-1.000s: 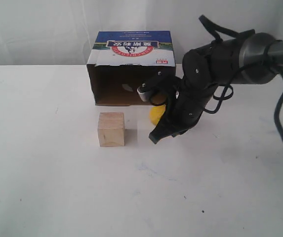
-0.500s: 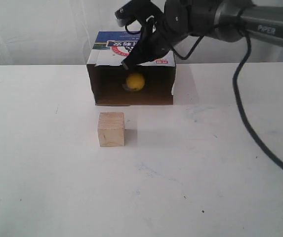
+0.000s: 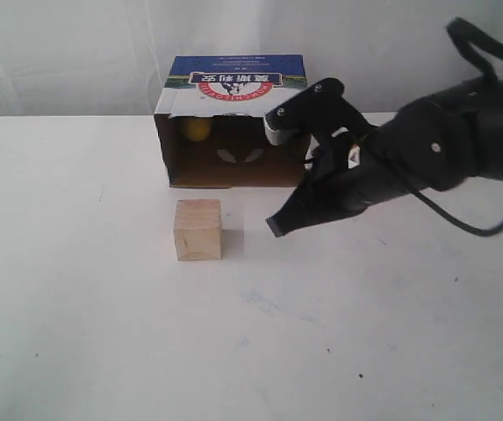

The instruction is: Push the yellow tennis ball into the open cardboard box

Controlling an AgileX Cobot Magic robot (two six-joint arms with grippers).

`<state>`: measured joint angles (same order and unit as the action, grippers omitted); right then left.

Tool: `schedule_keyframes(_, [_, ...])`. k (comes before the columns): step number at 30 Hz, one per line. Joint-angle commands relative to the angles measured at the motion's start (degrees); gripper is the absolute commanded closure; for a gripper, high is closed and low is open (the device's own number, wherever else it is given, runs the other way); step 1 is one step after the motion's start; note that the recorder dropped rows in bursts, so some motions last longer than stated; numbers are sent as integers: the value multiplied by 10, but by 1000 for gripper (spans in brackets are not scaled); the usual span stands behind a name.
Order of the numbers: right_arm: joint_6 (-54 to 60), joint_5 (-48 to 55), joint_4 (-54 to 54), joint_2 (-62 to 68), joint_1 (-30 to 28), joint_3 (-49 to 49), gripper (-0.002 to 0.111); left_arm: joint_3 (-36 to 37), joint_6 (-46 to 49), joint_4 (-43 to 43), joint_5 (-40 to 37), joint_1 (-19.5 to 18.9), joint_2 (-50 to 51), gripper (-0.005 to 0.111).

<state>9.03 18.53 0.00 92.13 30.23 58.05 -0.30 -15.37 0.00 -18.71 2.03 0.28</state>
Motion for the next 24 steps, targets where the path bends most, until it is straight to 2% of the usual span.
schedule_keyframes(1, [-5, -22, 4, -84, -1, -77, 108, 3, 3, 0, -19, 3, -3, 107])
schedule_keyframes(6, [-18, -100, 6, -162, -10, -156, 108, 3, 3, 0, -19, 3, -3, 107])
schedule_keyframes(12, [-18, -238, 56, -216, -23, -242, 108, 3, 3, 0, -19, 3, -3, 107])
schedule_keyframes(19, [-18, -239, 83, -301, -23, -288, 108, 3, 3, 0, -19, 3, -3, 107])
schedule_keyframes(24, [-18, -207, 83, -390, -64, -341, 108, 3, 3, 0, -19, 3, -3, 107])
